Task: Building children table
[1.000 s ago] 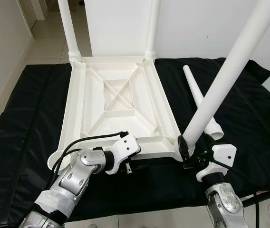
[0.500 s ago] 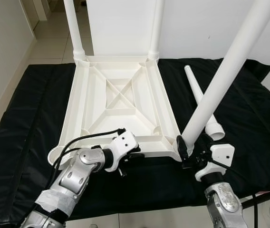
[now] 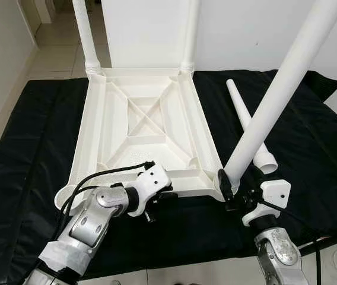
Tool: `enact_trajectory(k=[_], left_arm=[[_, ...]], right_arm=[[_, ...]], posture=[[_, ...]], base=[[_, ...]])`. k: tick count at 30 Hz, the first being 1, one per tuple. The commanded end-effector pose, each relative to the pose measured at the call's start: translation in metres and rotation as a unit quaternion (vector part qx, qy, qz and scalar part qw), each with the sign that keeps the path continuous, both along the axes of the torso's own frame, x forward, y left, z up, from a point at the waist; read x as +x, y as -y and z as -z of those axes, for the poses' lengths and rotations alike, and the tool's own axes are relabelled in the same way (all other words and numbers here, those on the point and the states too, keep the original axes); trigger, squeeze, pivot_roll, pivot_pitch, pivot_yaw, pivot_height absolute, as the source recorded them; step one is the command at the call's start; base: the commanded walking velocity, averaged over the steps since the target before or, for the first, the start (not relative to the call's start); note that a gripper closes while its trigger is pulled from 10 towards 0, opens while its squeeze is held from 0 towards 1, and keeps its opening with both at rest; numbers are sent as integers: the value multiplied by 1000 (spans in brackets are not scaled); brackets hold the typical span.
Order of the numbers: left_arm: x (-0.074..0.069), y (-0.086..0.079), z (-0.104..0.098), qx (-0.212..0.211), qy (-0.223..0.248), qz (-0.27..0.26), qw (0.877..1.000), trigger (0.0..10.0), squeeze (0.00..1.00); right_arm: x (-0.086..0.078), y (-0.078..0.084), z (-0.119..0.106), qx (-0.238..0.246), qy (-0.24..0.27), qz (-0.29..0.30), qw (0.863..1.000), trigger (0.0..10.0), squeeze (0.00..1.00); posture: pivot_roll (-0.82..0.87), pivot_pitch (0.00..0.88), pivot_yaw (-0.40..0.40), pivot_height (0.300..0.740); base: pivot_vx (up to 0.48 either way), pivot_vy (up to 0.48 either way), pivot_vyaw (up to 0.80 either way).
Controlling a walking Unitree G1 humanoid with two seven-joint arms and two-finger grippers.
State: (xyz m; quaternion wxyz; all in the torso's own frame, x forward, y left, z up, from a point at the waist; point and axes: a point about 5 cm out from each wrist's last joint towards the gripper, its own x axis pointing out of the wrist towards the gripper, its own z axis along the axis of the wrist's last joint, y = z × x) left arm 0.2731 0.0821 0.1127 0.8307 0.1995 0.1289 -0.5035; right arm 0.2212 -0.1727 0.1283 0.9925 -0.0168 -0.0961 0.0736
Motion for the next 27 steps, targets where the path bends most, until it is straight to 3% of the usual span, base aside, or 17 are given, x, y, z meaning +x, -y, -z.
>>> enact_trajectory(k=[1,2,6,7,12,15,19,23,27], left_arm=[[4,-28,20,47,-19,-87,995,10000,235],[1,-25,17,30,-26,-69,997,10000,1000],[-1,-22,14,30,-22,-53,998,10000,1000],[-4,-20,12,28,-16,-35,999,10000,0],[-10,-17,9,16,-16,-10,1000,10000,0],[-21,-15,-2,-19,-26,42,999,10000,0],[-24,-14,-5,-32,-34,53,997,10000,0],[-40,-10,-30,-121,-73,132,981,10000,0],[-39,-9,-37,-142,-71,132,979,10000,0]], right_arm=[[-1,10,8,-11,-23,24,999,10000,0],[1,10,8,-12,-22,22,999,10000,0],[2,11,8,-14,-21,19,1000,10000,0],[1,11,8,-15,-20,19,999,10000,0],[1,11,8,-15,-20,20,999,10000,0],[0,14,10,-13,-23,34,999,10000,0],[1,16,10,-10,-23,41,999,10000,0],[4,27,9,-10,-18,82,996,10000,0],[5,28,8,-13,-14,85,996,10000,0]], posture=[[-59,82,-21,740],[-59,80,-24,740],[-59,78,-25,740],[-60,79,-26,740],[-60,81,-24,740],[-60,86,-20,740],[-61,88,-20,740],[-61,87,-20,740],[-60,87,-23,740]], base=[[0,0,0],[0,0,0],[0,0,0],[0,0,0],[0,0,0],[0,0,0],[0,0,0],[0,0,0],[0,0,0]])
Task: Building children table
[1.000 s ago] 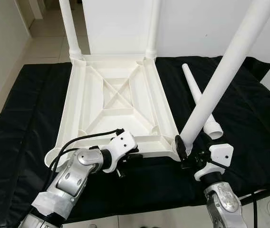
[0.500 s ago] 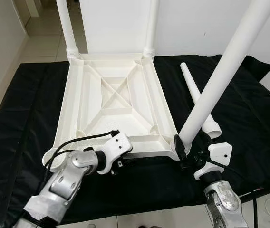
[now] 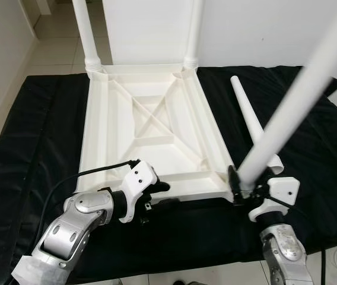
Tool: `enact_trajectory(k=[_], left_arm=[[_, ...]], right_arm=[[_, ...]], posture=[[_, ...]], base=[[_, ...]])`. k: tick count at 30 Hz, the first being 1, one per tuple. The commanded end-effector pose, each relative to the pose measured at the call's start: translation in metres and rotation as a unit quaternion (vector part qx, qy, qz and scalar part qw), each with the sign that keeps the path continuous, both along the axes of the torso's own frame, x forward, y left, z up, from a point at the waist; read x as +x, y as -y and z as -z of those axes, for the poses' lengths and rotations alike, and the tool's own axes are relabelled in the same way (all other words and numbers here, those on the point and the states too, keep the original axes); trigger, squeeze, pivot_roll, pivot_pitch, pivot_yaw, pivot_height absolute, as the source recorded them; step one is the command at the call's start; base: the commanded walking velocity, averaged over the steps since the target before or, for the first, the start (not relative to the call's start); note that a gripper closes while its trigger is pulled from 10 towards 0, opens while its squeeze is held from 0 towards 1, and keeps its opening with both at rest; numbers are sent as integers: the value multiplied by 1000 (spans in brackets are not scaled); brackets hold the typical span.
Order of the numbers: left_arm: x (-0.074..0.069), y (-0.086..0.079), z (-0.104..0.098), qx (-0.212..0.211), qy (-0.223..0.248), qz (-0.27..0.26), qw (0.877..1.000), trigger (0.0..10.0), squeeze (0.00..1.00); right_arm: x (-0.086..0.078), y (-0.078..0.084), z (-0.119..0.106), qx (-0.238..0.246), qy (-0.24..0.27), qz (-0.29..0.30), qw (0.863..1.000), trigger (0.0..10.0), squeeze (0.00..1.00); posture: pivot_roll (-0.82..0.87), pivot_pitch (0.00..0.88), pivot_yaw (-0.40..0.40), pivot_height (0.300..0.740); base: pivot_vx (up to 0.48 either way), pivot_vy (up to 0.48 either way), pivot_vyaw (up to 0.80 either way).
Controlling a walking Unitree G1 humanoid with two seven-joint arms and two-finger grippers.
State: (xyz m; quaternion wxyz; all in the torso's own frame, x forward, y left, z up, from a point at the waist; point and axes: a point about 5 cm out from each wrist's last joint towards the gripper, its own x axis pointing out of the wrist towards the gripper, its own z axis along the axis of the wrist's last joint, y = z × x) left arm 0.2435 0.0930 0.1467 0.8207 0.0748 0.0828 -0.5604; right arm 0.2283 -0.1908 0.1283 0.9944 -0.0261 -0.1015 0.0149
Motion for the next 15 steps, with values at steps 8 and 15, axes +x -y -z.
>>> enact_trajectory(k=[8,15], left_arm=[[15,8,-24,-71,3,19,997,10000,0],[36,2,-16,-28,22,-70,997,10000,0]], right_arm=[[1,-6,2,5,-7,-17,1000,10000,0],[3,-8,2,8,-7,-19,1000,10000,0]], posture=[[-61,83,-29,740],[-61,83,-28,740]], base=[[0,0,0],[0,0,0]])
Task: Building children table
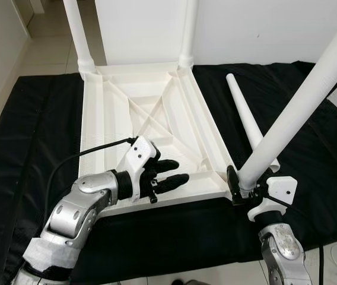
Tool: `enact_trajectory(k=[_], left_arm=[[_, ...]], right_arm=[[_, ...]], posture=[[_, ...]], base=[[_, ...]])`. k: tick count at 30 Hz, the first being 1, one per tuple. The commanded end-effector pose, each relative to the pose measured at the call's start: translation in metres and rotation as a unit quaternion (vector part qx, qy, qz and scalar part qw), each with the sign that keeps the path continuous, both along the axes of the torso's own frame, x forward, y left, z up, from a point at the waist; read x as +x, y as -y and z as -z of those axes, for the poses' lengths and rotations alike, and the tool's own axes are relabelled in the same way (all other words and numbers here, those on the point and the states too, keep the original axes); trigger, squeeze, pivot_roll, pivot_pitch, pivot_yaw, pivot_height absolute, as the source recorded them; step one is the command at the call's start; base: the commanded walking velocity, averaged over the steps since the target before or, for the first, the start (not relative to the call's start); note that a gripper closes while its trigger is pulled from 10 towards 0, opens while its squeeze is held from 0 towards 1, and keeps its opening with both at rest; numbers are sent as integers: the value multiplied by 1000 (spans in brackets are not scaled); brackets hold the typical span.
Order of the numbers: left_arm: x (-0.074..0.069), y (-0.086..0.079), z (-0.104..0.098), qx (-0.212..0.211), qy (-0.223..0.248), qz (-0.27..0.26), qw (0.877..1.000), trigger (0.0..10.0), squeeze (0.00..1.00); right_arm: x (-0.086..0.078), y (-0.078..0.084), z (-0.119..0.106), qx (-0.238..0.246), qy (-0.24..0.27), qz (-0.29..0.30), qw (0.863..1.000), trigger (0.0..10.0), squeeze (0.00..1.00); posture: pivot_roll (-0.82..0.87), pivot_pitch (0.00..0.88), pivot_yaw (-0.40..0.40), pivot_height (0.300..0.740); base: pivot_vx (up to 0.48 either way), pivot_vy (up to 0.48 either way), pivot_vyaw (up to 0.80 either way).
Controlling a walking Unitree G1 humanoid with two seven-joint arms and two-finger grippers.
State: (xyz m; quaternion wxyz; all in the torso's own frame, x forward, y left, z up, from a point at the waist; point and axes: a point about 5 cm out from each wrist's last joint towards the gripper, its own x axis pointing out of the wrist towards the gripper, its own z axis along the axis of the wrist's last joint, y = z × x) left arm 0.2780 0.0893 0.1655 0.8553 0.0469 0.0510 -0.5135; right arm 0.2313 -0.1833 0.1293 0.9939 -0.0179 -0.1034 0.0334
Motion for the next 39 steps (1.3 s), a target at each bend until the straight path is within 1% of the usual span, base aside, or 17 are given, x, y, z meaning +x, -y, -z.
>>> enact_trajectory(k=[1,3,4,7,8,9,11,12,13,14,18,19,20,27,32,34,39], left_arm=[[2,-1,2,11,4,-13,1000,10000,0],[3,-2,3,16,3,-19,1000,10000,0],[11,-7,6,34,7,-47,998,10000,0],[11,-7,6,34,7,-47,998,10000,0],[17,-12,8,48,10,-71,996,10000,0],[21,-16,11,61,6,-83,995,10000,1000],[20,-21,17,95,6,-77,993,10000,1000],[18,-22,20,110,7,-70,991,10000,1000],[17,-22,23,119,9,-67,991,10000,1000],[16,-22,24,123,10,-58,991,10000,820],[14,-22,25,125,11,-49,991,10000,820],[13,-22,25,119,11,-43,992,10000,0],[11,-21,23,109,11,-35,993,10000,0],[9,-18,17,73,28,-33,996,10000,0],[16,-16,10,20,63,-101,993,10000,0],[16,-16,10,20,63,-101,993,10000,0],[14,-13,5,-26,92,-159,983,10000,0]], right_arm=[[0,-1,3,2,-8,0,1000,10000,0],[0,-1,3,2,-8,1,1000,10000,0],[-1,-1,2,-3,-6,-2,1000,10000,0],[-1,-1,2,-3,-6,-2,1000,10000,0],[-1,-2,1,-4,-7,-5,1000,10000,0],[-1,-3,2,-5,-7,-8,1000,10000,278],[-2,-3,2,-8,-8,-12,1000,10000,255],[-2,-3,2,-7,-8,-12,1000,10000,1000],[-2,-3,2,-6,-8,-13,1000,10000,1000],[-2,-3,2,-10,-9,-11,1000,10000,1000],[-2,-2,2,-16,-11,-9,1000,10000,1000],[-2,-2,3,-16,-14,-11,1000,10000,663],[-1,-3,4,-16,-16,-15,1000,10000,0],[1,-5,4,-21,-13,-20,999,10000,0],[3,-7,0,-36,5,-23,999,10000,0],[3,-7,0,-36,5,-23,999,10000,0],[1,-9,-4,-57,22,-23,998,10000,0]], posture=[[-61,83,-28,740],[-61,83,-29,740],[-62,83,-26,740],[-62,83,-26,740],[-61,83,-27,740],[-63,82,-26,740],[-64,81,-25,740],[-63,78,-26,740],[-63,78,-26,740],[-63,78,-26,740],[-62,78,-28,740],[-61,75,-28,740],[-60,72,-28,740],[-57,60,-29,740],[-57,57,-27,740],[-57,57,-27,740],[-62,81,-17,740]], base=[[0,0,0],[0,0,0],[0,0,0],[0,0,0],[0,0,0],[0,0,0],[0,0,0],[0,0,0],[0,0,0],[0,0,0],[0,0,0],[0,0,0],[0,0,0],[0,0,0],[0,0,0],[0,0,0],[0,0,0]])
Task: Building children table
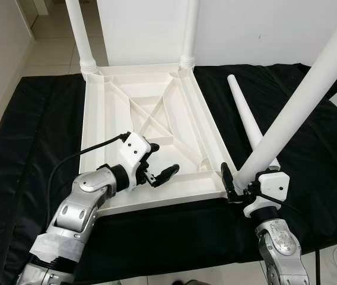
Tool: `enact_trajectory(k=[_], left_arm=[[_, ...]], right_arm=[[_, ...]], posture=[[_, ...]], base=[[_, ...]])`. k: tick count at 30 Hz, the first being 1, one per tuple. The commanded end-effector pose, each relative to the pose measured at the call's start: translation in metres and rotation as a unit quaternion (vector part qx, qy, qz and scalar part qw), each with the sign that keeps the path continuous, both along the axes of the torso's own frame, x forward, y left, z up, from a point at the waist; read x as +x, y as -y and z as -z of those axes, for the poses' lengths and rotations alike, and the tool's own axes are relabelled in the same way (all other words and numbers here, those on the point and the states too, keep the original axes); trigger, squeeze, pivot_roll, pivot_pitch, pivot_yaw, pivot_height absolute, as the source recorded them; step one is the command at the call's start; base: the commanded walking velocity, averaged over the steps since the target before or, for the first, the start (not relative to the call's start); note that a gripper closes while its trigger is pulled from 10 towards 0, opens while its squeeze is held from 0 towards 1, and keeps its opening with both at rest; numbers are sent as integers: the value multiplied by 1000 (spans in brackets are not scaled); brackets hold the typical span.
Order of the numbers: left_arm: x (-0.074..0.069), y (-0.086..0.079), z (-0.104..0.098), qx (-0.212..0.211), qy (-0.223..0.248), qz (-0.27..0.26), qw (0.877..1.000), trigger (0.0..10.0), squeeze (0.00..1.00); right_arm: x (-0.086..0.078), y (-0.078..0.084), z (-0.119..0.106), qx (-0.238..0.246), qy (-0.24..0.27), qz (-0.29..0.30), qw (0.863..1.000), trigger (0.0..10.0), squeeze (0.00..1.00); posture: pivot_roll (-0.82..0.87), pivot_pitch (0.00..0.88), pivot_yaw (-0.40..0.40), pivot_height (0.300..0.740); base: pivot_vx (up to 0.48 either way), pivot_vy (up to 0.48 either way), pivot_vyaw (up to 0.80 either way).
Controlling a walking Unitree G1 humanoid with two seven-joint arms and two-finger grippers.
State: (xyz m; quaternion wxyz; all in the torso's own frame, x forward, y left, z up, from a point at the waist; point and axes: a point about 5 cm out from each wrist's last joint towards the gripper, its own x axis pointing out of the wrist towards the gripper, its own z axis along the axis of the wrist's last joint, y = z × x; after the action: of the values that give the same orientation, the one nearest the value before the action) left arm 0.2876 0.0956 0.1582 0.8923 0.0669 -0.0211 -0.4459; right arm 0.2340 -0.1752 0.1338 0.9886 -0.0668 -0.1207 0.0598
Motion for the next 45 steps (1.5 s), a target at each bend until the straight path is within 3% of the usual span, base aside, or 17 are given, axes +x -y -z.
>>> enact_trajectory(k=[1,5,7,15,45], left_arm=[[4,-7,-2,-14,15,-87,996,10000,0],[0,-6,-3,-49,28,-127,990,10000,0],[-10,-7,0,-80,29,-142,986,10000,0],[-23,-3,4,-81,37,-85,992,10000,0],[-21,-2,1,-83,44,-84,992,10000,0]], right_arm=[[-2,-1,0,-6,3,-1,1000,10000,0],[-5,-2,0,-8,7,2,1000,10000,0],[-7,-3,0,-2,12,13,1000,10000,0],[-4,-7,0,6,12,8,1000,10000,0],[-3,-9,5,0,6,11,1000,10000,0]], posture=[[-62,81,-17,740],[-60,86,-16,740],[-59,93,-12,740],[-45,92,-11,740],[-51,94,-6,740]], base=[[0,0,0],[0,0,0],[0,0,0],[0,0,0],[0,0,0]])
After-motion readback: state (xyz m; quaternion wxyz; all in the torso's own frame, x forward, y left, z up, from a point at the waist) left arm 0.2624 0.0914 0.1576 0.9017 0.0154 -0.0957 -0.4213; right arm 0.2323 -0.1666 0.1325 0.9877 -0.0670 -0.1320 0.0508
